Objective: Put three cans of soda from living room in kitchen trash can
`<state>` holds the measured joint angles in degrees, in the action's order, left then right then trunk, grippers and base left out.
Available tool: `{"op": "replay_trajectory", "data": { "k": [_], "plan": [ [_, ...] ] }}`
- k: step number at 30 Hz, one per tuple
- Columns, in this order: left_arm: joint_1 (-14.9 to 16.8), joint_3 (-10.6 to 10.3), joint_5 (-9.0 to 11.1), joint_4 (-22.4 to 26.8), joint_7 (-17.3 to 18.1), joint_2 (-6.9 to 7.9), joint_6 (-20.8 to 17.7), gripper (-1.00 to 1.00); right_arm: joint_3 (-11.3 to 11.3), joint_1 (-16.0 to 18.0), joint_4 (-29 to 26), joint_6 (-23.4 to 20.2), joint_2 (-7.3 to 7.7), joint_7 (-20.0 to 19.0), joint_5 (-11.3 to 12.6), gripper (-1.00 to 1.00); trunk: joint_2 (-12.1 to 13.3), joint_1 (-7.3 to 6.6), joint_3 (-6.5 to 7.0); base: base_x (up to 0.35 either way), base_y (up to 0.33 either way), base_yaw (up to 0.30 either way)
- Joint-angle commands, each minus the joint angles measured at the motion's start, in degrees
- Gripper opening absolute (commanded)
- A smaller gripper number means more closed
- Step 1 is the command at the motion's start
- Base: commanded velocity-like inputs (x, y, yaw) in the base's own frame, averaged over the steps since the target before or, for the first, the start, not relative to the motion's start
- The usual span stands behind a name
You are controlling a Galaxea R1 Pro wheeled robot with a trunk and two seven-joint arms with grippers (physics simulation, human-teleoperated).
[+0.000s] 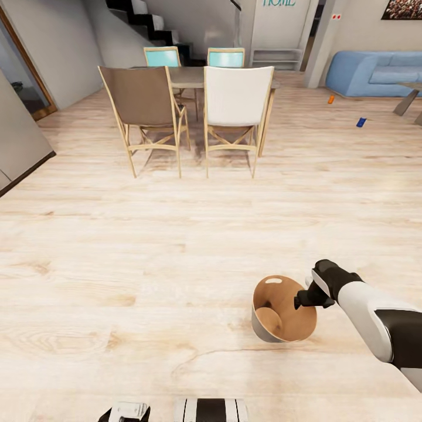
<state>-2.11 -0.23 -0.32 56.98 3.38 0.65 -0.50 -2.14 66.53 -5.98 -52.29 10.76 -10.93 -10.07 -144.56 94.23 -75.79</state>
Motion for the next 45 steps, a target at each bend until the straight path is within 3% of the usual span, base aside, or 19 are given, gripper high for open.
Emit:
{"op": "replay_trajectory", "data": {
  "k": [1, 8, 12, 25, 26, 40, 45],
  "plan": [
    [0.0, 0.0, 0.0, 0.1, 0.0, 0.01, 0.0, 1.00, 0.0, 0.0, 0.0, 0.0, -0.01, 0.0, 0.0, 1.00, 0.0, 0.00, 0.00, 0.000, 0.000, 0.000],
    [0.0, 0.1, 0.1, 0.2, 0.0, 0.05, 0.1, 1.00, 0.0, 0.0, -0.1, 0.1, 0.01, 0.0, 0.0, 1.00, 0.0, 0.00, 0.00, 0.000, 0.000, 0.000],
    [0.0, 0.0, 0.0, 0.0, 0.0, 0.06, 0.0, 1.00, 0.1, 0.0, -0.1, 0.1, 0.11, 0.0, 0.0, 1.00, -0.1, 0.10, -0.89, 0.000, 0.000, 0.000],
    [0.0, 0.1, 0.1, 0.3, 0.0, 0.06, 0.1, 1.00, 0.0, 0.0, -0.1, 0.1, -0.01, -0.1, 0.1, 1.00, -0.1, 0.10, -0.89, 0.000, 0.000, 0.000],
    [0.0, 0.1, 0.1, 0.3, 0.0, 0.06, 0.1, 1.00, 0.0, 0.0, -0.1, 0.2, 0.05, -0.2, 0.1, -1.00, -0.1, 0.10, -0.89, 0.000, 0.000, 0.000],
    [0.0, 0.0, 0.1, 0.3, 0.0, 0.06, 0.2, 1.00, 0.0, 0.0, 0.0, 1.6, -0.05, -0.5, 0.1, -1.00, -0.1, 0.10, -0.89, 0.000, 0.000, 0.000],
    [0.0, -0.2, -0.2, 0.2, 0.0, 0.00, -0.8, 1.00, 0.1, 0.0, 0.0, 1.7, 0.36, -0.6, 0.0, -1.00, 0.0, -0.03, 0.22, 0.000, 0.000, 0.000]
  ]
}}
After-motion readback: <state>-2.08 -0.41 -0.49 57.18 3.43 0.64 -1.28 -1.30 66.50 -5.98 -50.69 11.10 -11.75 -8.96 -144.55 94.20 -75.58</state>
